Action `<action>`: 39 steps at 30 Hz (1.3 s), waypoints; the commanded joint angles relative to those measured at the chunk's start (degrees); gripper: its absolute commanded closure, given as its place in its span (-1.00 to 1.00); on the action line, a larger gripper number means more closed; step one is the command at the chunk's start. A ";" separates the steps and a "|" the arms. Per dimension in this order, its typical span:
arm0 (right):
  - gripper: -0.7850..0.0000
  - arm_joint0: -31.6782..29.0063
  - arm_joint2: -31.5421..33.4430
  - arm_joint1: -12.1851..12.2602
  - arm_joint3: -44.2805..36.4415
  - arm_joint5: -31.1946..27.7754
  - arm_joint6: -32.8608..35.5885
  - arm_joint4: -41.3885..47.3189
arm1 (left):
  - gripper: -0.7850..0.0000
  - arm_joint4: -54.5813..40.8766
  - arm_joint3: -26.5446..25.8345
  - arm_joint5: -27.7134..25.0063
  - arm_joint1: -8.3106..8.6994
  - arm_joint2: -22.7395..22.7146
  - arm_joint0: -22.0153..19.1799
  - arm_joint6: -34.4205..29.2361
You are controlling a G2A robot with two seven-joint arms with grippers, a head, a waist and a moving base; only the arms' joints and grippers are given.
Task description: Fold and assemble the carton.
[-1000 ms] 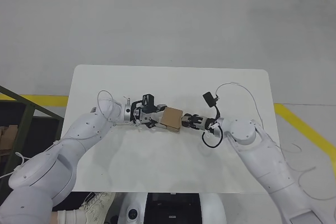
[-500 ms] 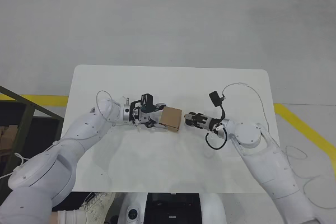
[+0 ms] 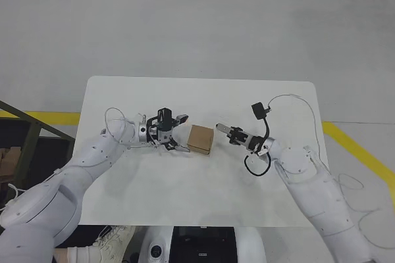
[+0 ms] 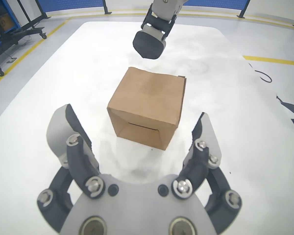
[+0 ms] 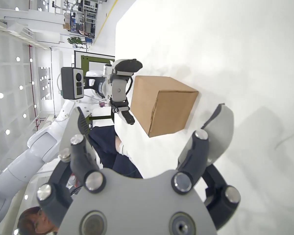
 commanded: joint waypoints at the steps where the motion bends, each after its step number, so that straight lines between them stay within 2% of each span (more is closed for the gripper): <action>1: -1.00 0.34 -0.10 -0.07 0.33 -1.44 -1.05 -0.93 | -1.00 -0.55 -1.55 1.06 1.79 -0.55 0.74 1.06; 5: -1.00 0.69 1.27 0.09 -0.04 -2.68 -2.96 -2.29 | -1.00 -3.58 -2.03 1.16 4.69 -2.50 1.58 1.16; 10: -1.00 -0.25 4.58 0.77 -1.82 -5.66 -6.57 -6.89 | -1.00 -10.23 -1.04 -0.63 6.98 -5.69 1.81 -0.63; 16: -1.00 -2.06 7.83 1.31 -2.88 -9.47 -11.89 -11.32 | -1.00 -14.07 1.92 -1.09 7.64 -8.08 1.49 -1.11; 20: -1.00 -2.39 10.30 1.78 -4.41 -9.06 -12.93 -14.56 | -1.00 -16.40 3.37 -1.11 8.32 -10.33 0.69 -1.12; 26: -1.00 -3.12 13.88 2.47 -8.35 -6.26 -12.19 -18.14 | -1.00 -19.68 3.67 -3.98 10.10 -14.10 0.29 -3.99; 31: -1.00 -3.00 16.17 3.01 -11.88 -2.67 -8.49 -20.55 | -1.00 -18.59 2.59 -5.68 11.22 -16.29 -0.21 -6.63; 36: -1.00 -2.36 17.29 3.36 -14.52 0.74 -5.21 -22.80 | -1.00 -20.52 1.06 -6.37 11.76 -18.44 0.26 -9.34; 39: -1.00 -2.00 17.33 3.35 -15.64 1.48 -5.65 -23.35 | -1.00 -21.32 0.66 -6.49 11.82 -18.94 0.51 -10.09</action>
